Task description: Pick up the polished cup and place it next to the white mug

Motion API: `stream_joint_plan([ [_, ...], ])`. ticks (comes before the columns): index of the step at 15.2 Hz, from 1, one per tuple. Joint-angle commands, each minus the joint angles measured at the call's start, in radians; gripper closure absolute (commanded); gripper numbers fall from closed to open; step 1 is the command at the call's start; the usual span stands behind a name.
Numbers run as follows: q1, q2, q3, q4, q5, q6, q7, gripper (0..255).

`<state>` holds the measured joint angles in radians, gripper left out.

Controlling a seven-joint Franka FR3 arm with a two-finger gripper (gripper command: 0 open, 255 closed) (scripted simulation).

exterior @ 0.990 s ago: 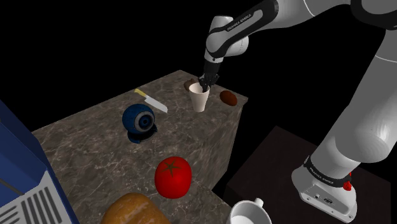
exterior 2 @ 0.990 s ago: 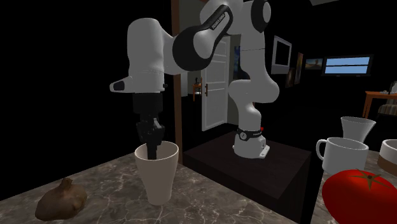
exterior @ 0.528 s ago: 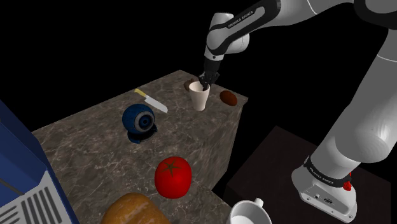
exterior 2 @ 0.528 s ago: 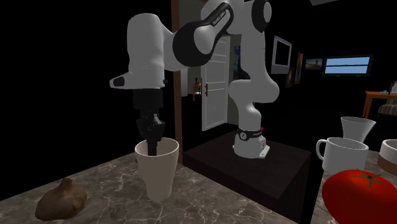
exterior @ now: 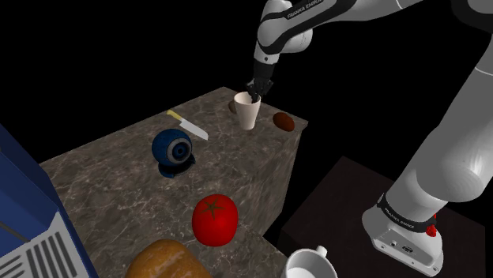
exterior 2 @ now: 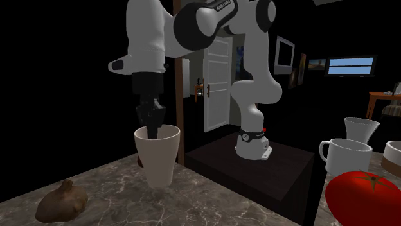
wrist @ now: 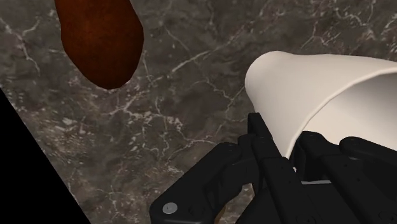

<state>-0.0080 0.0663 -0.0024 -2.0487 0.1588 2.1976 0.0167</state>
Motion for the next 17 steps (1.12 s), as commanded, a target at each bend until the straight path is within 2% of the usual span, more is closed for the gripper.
stream_joint_plan([
  [1,-0.001,-0.014,-0.001,0.012,-0.003,-0.026,0.002,255],
  [17,-0.004,-0.067,-0.004,0.166,-0.019,-0.231,0.031,255],
])
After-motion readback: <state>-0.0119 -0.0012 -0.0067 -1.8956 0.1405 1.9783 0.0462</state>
